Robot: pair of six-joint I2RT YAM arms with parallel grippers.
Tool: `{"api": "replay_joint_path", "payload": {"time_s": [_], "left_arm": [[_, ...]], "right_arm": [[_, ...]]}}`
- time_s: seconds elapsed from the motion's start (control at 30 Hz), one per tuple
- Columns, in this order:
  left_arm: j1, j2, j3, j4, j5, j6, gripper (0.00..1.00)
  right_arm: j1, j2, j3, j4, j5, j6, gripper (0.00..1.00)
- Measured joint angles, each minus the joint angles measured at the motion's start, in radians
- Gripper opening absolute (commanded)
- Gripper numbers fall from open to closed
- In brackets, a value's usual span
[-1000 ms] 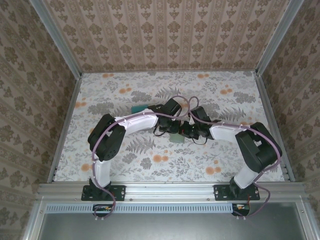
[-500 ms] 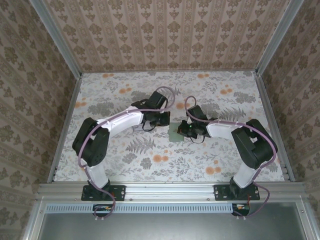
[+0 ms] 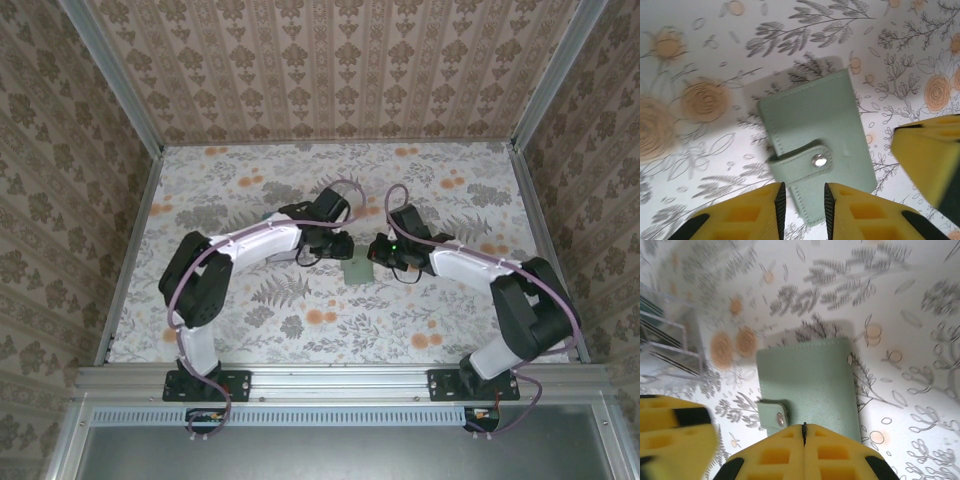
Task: Take the credit cards out of the card holder
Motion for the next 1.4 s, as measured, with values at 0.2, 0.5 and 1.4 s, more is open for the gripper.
{"api": "replay_joint_path", "payload": {"time_s": [0.2, 0.5, 1.4], "left_arm": [[-0.053, 0.093, 0.131, -0.089, -0.043, 0.019, 0.37], [-0.08, 0.195, 0.238, -0.218, -0.11, 0.04, 0.42], [-0.1, 0.223, 0.238, -0.206, -0.179, 0.08, 0.0]], "right_arm": [[-0.025, -0.086, -0.061, -0.005, 0.034, -0.006, 0.09], [-0.032, -0.133, -0.127, -0.021, 0.055, -0.006, 0.11], [0.002, -0.092, -0.124, 0.023, -0.005, 0.011, 0.04]]}}
